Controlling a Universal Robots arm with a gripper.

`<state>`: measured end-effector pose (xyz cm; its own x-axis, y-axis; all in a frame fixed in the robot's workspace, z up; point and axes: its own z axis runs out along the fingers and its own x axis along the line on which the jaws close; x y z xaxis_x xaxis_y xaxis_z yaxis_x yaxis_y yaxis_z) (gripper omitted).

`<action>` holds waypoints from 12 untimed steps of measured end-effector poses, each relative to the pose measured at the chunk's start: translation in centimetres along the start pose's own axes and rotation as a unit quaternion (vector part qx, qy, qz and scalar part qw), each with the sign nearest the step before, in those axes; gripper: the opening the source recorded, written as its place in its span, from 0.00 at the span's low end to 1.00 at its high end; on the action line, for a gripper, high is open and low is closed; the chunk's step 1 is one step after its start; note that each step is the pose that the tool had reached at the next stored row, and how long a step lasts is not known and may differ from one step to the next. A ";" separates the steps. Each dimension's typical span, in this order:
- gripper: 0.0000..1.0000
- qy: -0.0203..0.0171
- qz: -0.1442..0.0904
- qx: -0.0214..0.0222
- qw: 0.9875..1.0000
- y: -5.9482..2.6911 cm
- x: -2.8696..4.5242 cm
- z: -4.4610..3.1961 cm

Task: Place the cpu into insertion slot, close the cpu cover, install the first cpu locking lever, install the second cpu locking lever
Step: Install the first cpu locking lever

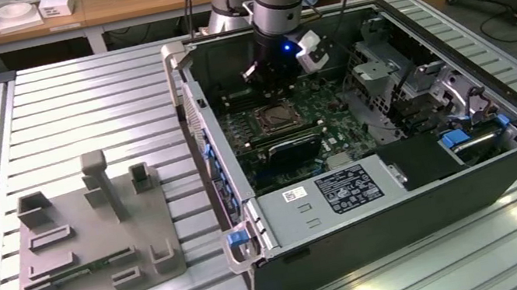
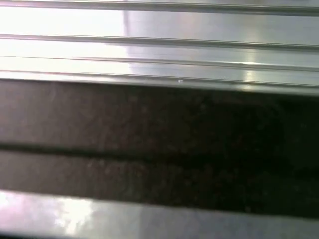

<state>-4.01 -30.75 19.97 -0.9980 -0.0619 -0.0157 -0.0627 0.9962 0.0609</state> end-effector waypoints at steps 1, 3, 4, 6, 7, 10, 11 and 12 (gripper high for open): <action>0.11 0.000 0.000 0.000 1.000 0.04 -0.02 0.02; 0.11 0.000 0.000 0.001 1.000 0.10 -0.05 0.07; 0.11 0.000 0.000 0.002 1.000 0.14 -0.07 0.10; 0.11 0.000 0.000 0.003 1.000 0.19 -0.10 0.15; 0.11 0.000 0.000 0.003 1.000 0.20 -0.11 0.17; 0.11 0.000 0.000 0.003 1.000 0.22 -0.12 0.19; 0.11 0.000 0.000 0.003 1.000 0.22 -0.13 0.18; 0.11 0.000 0.000 0.003 1.000 0.23 -0.13 0.17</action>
<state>-3.90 -30.50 19.82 -0.9980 -0.0620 -0.0155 -0.0628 0.9965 0.0555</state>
